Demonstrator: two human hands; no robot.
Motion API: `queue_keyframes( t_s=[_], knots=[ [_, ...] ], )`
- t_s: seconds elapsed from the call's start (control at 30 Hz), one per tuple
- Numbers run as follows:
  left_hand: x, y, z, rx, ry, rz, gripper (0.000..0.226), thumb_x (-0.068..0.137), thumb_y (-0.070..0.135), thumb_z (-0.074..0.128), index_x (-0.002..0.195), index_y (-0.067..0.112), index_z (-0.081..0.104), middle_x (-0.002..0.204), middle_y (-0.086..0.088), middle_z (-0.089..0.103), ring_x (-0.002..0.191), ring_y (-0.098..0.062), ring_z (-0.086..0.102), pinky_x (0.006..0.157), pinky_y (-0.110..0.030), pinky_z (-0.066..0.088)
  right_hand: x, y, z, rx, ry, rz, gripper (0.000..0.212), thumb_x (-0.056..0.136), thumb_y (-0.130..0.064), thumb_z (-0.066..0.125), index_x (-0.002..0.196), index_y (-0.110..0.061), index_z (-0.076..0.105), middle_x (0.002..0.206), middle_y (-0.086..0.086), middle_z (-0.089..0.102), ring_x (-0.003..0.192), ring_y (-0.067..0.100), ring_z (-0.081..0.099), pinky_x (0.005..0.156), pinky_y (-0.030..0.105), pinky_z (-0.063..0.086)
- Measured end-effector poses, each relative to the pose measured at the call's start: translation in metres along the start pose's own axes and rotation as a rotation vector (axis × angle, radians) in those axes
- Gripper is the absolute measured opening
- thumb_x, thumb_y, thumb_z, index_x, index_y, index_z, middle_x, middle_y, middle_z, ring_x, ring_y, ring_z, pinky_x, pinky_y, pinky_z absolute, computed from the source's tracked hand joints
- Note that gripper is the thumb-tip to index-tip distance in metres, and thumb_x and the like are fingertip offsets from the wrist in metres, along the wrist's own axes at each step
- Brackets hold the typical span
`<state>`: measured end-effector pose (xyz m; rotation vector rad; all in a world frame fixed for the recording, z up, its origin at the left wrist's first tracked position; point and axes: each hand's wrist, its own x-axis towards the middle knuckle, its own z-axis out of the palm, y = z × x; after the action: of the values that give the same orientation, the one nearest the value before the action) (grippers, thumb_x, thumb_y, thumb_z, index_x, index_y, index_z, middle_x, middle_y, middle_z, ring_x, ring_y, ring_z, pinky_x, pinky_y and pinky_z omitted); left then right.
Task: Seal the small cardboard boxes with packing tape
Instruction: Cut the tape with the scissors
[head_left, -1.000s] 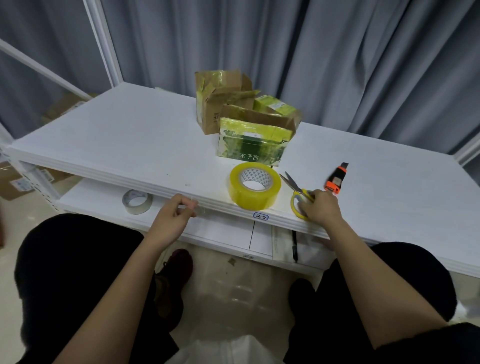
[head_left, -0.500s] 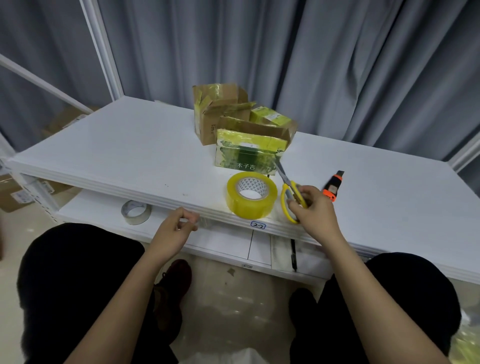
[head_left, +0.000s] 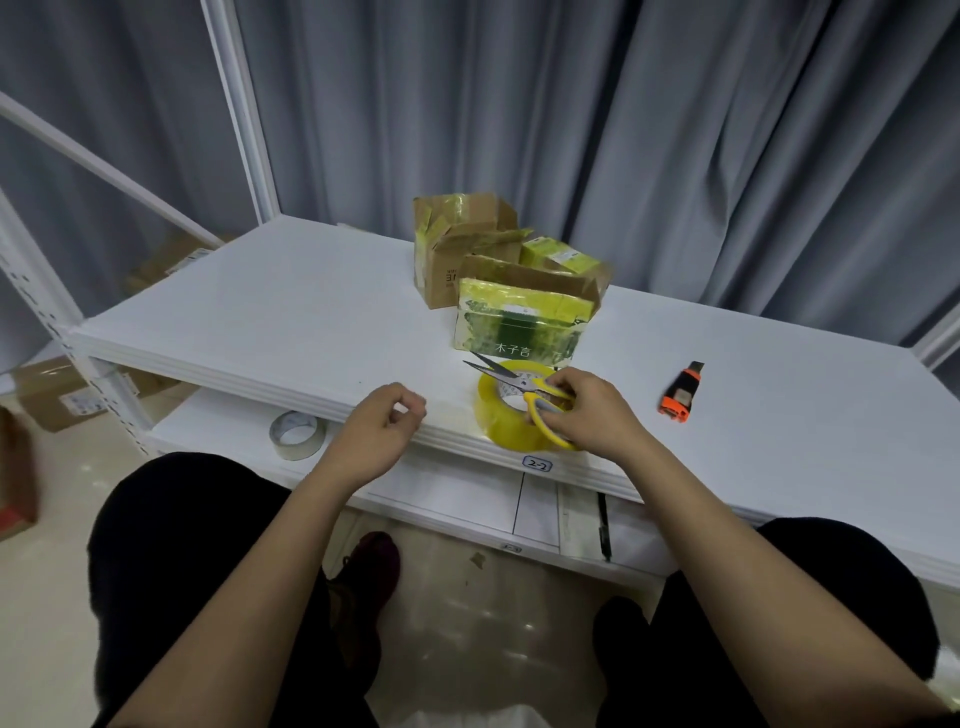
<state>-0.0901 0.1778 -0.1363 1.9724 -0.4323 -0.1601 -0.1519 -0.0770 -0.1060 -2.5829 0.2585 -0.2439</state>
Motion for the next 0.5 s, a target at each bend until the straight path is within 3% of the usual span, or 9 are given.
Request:
queue_keyframes(
  t_s=[0.13, 0.27, 0.5],
  knots=[
    [0.022, 0.029, -0.004, 0.195, -0.045, 0.122, 0.017, 0.094, 0.023, 0.051, 0.079, 0.029, 0.053, 0.114, 0.009, 0.057, 0.084, -0.005, 0.057, 0.071, -0.025, 0.045, 0.003, 0.004, -0.005, 0.056, 0.006, 0.053, 0.039, 0.081, -0.038, 0.073, 0.109, -0.014, 0.059, 0.098, -0.002, 0.058, 0.088, 0.018, 0.053, 0.071, 0.027, 0.038],
    [0.047, 0.061, -0.007, 0.392, -0.093, 0.186, 0.010, 0.094, 0.024, 0.049, 0.088, 0.026, 0.057, 0.114, 0.010, 0.054, 0.089, -0.014, 0.059, 0.088, -0.037, 0.048, 0.003, 0.011, -0.014, 0.093, 0.043, 0.052, 0.023, 0.084, -0.034, 0.070, 0.096, -0.020, 0.057, 0.086, -0.002, 0.059, 0.076, 0.017, 0.052, 0.058, 0.022, 0.037],
    [0.090, 0.130, -0.016, 0.609, -0.050, 0.327, 0.012, 0.091, 0.023, 0.048, 0.088, 0.020, 0.059, 0.103, 0.004, 0.056, 0.091, -0.021, 0.057, 0.077, -0.033, 0.045, 0.013, 0.017, -0.040, 0.206, 0.119, 0.099, 0.019, 0.085, -0.034, 0.069, 0.095, -0.019, 0.062, 0.087, 0.001, 0.066, 0.078, 0.017, 0.058, 0.059, 0.022, 0.038]
  ],
)
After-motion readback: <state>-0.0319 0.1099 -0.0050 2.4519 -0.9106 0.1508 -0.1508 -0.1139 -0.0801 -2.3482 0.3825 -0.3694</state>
